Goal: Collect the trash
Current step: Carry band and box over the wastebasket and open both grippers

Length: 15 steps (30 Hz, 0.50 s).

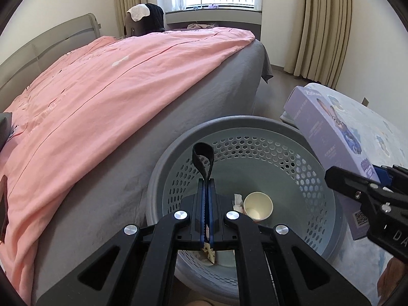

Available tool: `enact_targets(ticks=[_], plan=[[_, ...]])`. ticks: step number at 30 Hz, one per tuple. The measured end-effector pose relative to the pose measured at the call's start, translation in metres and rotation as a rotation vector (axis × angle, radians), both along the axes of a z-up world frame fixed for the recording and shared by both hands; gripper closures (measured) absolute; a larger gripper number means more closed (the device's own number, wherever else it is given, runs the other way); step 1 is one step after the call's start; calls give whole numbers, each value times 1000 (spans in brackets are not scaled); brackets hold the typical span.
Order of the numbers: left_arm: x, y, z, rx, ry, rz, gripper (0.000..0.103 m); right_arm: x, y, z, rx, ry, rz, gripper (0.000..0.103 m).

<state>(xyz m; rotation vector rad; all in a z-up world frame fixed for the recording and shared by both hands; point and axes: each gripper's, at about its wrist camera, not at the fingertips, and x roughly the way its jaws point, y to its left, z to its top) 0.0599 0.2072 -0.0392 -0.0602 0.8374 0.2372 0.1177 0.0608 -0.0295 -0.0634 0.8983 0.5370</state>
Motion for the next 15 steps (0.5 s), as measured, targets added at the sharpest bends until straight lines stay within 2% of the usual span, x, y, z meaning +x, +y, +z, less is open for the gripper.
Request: enact_targets(ticks=[7,9,11,12,13,15], plan=[[8,0,-4,1,-3,6,100,12,2,-18,-12,44,13,60],[10,1,-6,-1,2,11,96,13,3,-19,-10,44,15,60],[10,2,-6,-3,6,20,81,14,3,-19,-8,40,19,58],[10,3,-6,-3,2,24,68,14,3,-19,-7,37,22,56],[9,4,-5,-3,-6,26,62,13,2,-19,-7,32,20,50],[8,4,-3,2,-14,25,60,12,1,-18,-7,23,10,48]])
